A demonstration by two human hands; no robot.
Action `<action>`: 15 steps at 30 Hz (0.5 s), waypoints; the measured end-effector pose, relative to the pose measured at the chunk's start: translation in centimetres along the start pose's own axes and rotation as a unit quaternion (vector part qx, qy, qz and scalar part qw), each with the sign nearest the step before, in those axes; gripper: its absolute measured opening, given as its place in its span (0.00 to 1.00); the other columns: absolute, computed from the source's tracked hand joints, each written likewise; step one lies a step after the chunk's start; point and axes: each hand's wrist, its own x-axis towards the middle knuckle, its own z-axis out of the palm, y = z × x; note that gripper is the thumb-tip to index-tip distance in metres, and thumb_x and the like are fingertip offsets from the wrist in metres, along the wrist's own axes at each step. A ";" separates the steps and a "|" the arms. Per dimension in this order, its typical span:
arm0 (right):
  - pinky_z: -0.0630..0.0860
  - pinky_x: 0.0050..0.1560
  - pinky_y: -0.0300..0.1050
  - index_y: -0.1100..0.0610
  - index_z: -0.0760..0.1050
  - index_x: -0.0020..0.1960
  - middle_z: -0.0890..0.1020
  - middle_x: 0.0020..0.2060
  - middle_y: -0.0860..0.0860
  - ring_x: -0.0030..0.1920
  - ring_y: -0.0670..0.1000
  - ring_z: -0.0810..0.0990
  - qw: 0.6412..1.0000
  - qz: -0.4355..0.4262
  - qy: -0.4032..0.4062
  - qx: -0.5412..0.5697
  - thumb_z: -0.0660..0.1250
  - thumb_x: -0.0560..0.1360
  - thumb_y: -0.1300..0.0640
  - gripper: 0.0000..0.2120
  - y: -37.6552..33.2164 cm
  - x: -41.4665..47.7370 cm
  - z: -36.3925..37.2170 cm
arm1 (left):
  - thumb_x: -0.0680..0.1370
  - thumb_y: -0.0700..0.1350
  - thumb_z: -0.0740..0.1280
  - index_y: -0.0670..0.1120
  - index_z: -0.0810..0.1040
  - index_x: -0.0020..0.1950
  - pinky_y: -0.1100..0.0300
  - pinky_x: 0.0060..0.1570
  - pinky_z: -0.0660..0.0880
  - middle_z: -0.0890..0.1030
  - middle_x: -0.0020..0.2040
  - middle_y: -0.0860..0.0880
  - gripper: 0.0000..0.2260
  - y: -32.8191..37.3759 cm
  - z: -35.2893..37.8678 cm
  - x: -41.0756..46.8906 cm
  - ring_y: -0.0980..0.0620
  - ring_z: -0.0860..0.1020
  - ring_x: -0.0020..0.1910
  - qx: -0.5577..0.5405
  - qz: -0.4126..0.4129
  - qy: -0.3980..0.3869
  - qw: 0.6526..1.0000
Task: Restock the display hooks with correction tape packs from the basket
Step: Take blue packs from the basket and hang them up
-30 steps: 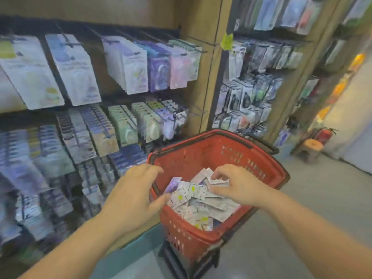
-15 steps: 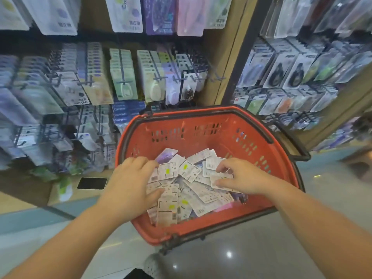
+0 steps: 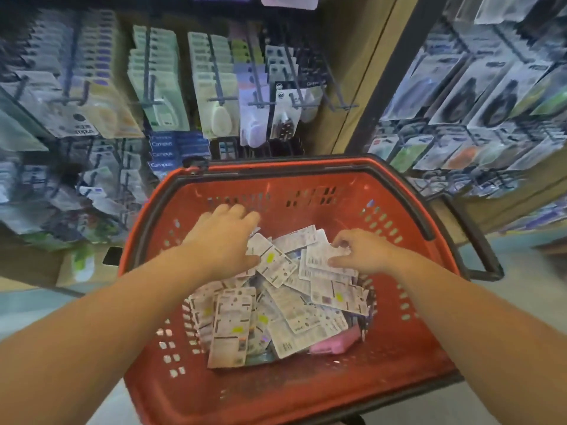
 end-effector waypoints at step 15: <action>0.78 0.45 0.45 0.57 0.78 0.57 0.83 0.50 0.52 0.47 0.54 0.82 0.994 0.010 -0.089 -0.068 0.75 0.72 0.40 0.24 1.7 7.5 3.3 | 0.80 0.54 0.71 0.54 0.52 0.85 0.42 0.73 0.69 0.51 0.86 0.50 0.39 4.1 8.9 8.1 0.39 0.62 0.79 0.076 -0.005 -0.198 0.977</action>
